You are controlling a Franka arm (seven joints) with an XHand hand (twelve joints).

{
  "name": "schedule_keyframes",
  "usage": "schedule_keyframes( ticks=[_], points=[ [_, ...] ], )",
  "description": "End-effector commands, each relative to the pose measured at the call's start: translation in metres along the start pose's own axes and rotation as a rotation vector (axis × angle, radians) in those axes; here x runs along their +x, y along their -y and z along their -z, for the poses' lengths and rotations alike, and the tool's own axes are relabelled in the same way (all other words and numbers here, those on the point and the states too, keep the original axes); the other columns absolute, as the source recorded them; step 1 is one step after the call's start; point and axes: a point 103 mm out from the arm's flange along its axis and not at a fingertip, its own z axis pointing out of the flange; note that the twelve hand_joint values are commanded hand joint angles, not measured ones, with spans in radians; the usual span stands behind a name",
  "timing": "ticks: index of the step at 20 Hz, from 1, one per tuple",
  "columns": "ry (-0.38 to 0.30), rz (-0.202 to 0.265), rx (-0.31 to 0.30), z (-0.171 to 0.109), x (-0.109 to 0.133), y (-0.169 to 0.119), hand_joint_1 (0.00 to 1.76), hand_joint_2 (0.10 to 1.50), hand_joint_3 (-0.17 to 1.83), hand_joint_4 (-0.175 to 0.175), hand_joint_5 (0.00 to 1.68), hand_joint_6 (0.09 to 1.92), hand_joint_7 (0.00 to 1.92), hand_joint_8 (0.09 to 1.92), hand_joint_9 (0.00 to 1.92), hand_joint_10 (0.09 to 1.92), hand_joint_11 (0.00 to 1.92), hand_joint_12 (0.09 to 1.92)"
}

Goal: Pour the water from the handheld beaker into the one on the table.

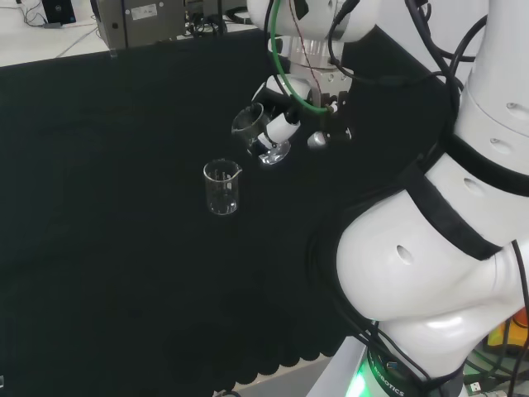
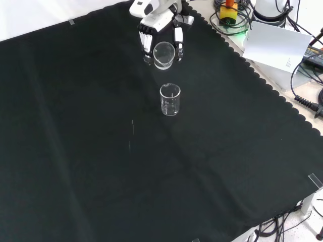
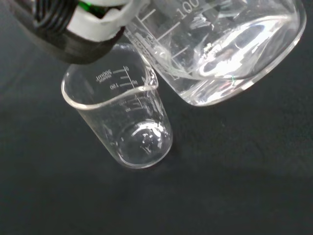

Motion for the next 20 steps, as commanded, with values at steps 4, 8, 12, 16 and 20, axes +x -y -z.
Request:
schedule_keyframes(
  ticks=[4,8,12,16,20],
  points=[
    [0.139,-0.022,0.117,-0.0027,0.0096,-0.0131,1.32,1.01,-0.17,-0.128,1.48,0.09,1.52,0.28,1.59,0.54,1.33,0.83],
    [0.168,-0.030,0.159,-0.0038,0.0117,-0.0163,1.32,1.01,-0.17,-0.127,1.48,0.09,1.51,0.29,1.58,0.56,1.33,0.85],
    [0.202,-0.032,0.185,-0.0049,0.0134,-0.0169,1.32,1.01,-0.17,-0.126,1.48,0.09,1.51,0.30,1.58,0.58,1.34,0.86],
    [0.227,-0.045,0.214,-0.0060,0.0112,-0.0163,1.32,1.01,-0.17,-0.126,1.48,0.09,1.51,0.30,1.57,0.59,1.34,0.86],
    [0.250,-0.052,0.218,-0.0057,0.0086,-0.0152,1.32,1.01,-0.17,-0.127,1.48,0.09,1.51,0.30,1.57,0.60,1.33,0.86]
  ],
)
